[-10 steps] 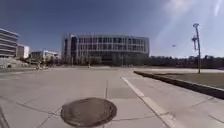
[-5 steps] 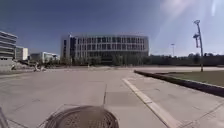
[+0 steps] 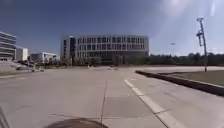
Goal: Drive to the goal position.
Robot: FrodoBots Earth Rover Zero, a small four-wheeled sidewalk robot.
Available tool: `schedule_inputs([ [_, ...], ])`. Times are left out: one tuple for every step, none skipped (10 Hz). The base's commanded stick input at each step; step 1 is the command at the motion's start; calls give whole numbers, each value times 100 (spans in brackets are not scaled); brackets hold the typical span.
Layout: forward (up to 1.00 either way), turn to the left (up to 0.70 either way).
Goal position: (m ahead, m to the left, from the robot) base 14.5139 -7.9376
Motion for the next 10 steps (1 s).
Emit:
schedule_inputs([
  [70, 0],
  [70, 0],
  [70, 0],
  [70, 0],
  [70, 0],
  [70, 0],
  [70, 0],
  [70, 0],
  [70, 0],
  [70, 0],
])
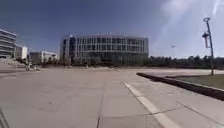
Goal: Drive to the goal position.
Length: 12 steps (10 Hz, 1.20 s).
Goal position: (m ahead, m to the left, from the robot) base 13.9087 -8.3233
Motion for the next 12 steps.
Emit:
schedule_inputs([
  [70, 0],
  [70, 0],
  [70, 0],
  [70, 0],
  [70, 0],
  [70, 0],
  [70, 0],
  [70, 0],
  [70, 0],
  [70, 0],
  [70, 0],
  [70, 0],
])
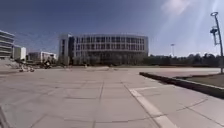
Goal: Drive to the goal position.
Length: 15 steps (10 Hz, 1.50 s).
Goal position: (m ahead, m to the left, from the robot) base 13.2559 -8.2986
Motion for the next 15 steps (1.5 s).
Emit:
schedule_inputs([
  [70, 0],
  [70, 0],
  [70, 0],
  [70, 0],
  [70, 0],
  [70, 0],
  [70, 0],
  [70, 0],
  [70, 0],
  [70, 0],
  [70, 0],
  [70, 0],
  [70, 0],
  [70, 0],
  [70, 0],
])
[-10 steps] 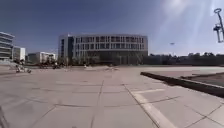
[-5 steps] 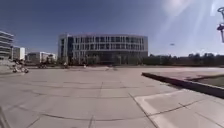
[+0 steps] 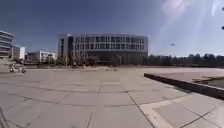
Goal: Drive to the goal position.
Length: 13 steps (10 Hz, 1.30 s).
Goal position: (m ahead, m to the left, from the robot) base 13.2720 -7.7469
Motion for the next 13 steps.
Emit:
schedule_inputs([
  [70, 0],
  [70, 0],
  [70, 0],
  [70, 0],
  [70, 0],
  [70, 0],
  [70, 0],
  [70, 0],
  [70, 0],
  [70, 0],
  [70, 0],
  [70, -1],
  [70, -1],
])
